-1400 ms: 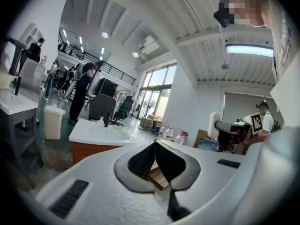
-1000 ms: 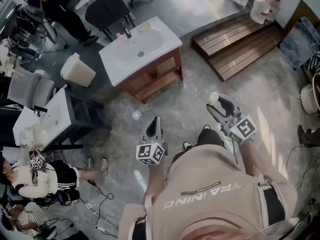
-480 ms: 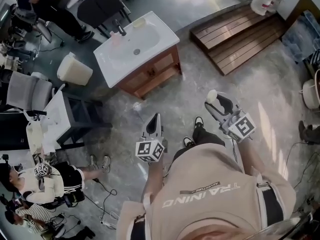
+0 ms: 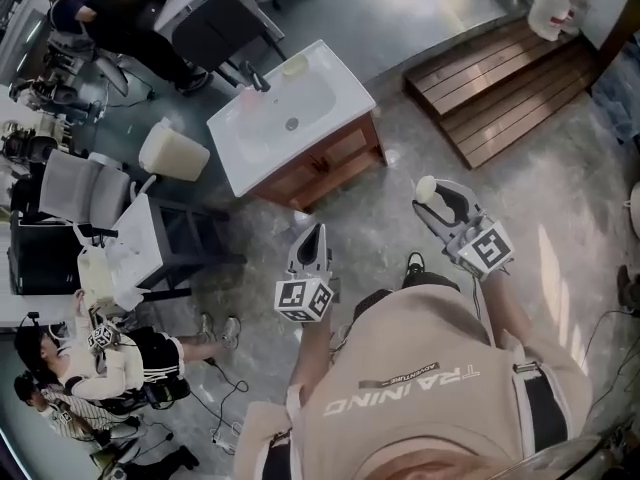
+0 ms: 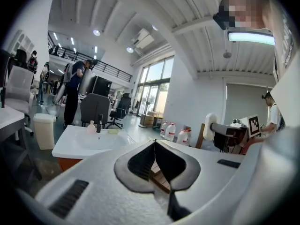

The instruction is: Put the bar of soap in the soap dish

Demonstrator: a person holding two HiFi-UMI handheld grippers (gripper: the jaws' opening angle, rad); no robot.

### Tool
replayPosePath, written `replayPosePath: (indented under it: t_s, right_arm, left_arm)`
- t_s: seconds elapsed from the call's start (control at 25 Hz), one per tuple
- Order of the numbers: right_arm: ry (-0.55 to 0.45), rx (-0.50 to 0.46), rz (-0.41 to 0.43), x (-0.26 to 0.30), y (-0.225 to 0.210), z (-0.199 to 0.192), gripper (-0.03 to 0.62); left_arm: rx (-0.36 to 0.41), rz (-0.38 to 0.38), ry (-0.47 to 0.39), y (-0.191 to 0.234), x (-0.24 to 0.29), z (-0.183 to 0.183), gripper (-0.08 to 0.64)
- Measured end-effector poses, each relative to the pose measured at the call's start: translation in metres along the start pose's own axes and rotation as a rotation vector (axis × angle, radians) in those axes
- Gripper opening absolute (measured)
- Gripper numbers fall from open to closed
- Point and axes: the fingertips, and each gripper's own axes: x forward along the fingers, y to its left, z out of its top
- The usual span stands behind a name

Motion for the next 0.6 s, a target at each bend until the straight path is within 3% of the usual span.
replayPosePath:
  t_s: [0.32, 0.6]
  right_arm:
    - [-0.012, 0.014, 0.092, 0.027, -0.027, 0.0, 0.175]
    - [0.004, 0.054, 0.091, 0.048, -0.061, -0.014, 0.175]
  left_arm:
    - [-0.055, 0.085, -0.017, 0.007, 0.029, 0.002, 0.011]
    - [-0.044, 0.098, -0.001, 0.023, 0.058, 0.008, 0.011]
